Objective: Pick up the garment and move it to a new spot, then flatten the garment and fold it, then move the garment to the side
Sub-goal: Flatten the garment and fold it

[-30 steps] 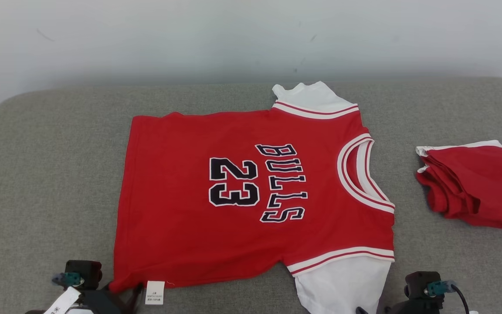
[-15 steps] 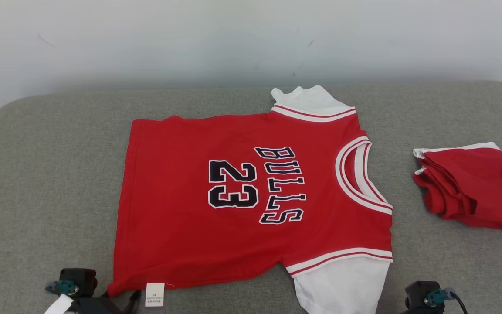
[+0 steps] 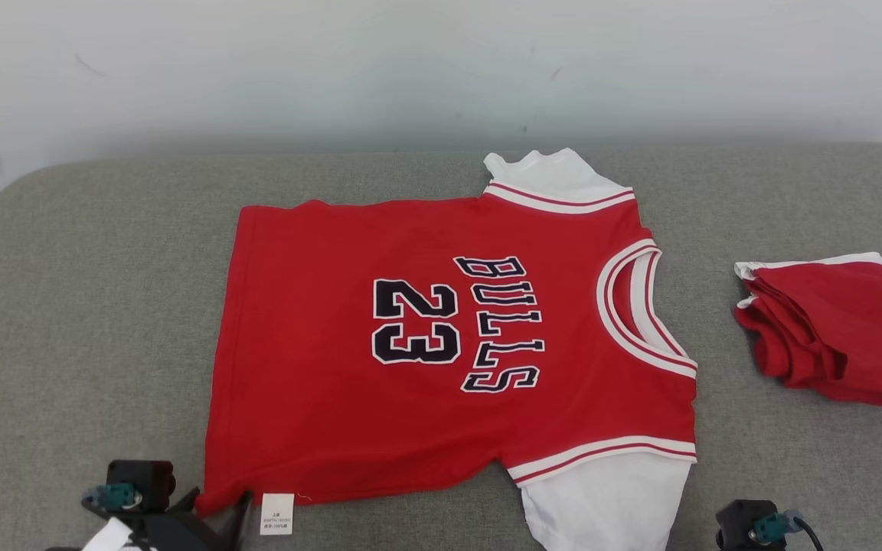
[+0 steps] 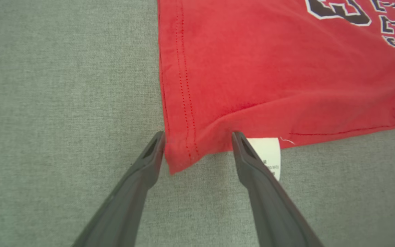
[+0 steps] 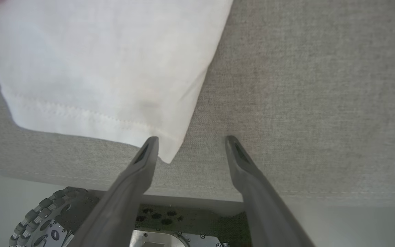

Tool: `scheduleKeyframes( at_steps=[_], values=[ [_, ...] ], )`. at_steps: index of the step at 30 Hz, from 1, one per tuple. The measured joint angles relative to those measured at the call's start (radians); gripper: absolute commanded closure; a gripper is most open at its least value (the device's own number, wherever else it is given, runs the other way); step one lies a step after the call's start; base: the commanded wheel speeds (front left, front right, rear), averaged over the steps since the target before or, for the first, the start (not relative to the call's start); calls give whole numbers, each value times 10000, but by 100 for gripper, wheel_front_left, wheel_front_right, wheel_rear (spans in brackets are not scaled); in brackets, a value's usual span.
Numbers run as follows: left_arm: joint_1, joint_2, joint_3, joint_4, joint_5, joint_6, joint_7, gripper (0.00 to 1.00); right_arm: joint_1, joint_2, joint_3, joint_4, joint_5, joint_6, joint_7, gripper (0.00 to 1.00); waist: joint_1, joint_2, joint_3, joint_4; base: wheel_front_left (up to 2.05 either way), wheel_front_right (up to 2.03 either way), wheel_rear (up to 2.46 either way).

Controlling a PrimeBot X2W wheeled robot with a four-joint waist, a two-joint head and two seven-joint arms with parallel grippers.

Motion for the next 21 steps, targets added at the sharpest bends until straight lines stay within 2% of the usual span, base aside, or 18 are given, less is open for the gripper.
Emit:
scheduleKeyframes(
  at_steps=[16, 19, 21],
  values=[
    [381, 44, -29, -472, 142, 255, 148, 0, 307, 104, -102, -414, -173, 0, 579, 0, 0, 0, -8, 119, 0, 0, 0],
    [380, 46, -38, -489, 203, 288, 255, 5, 306, 109, -94, -408, -173, 0, 665, 0, 0, 0, -9, 132, 0, 0, 0],
    [381, 56, -42, -504, 261, 343, 307, 2, 303, 111, -73, -401, -173, 0, 688, 0, 0, 0, -8, 139, 0, 0, 0]
  ],
)
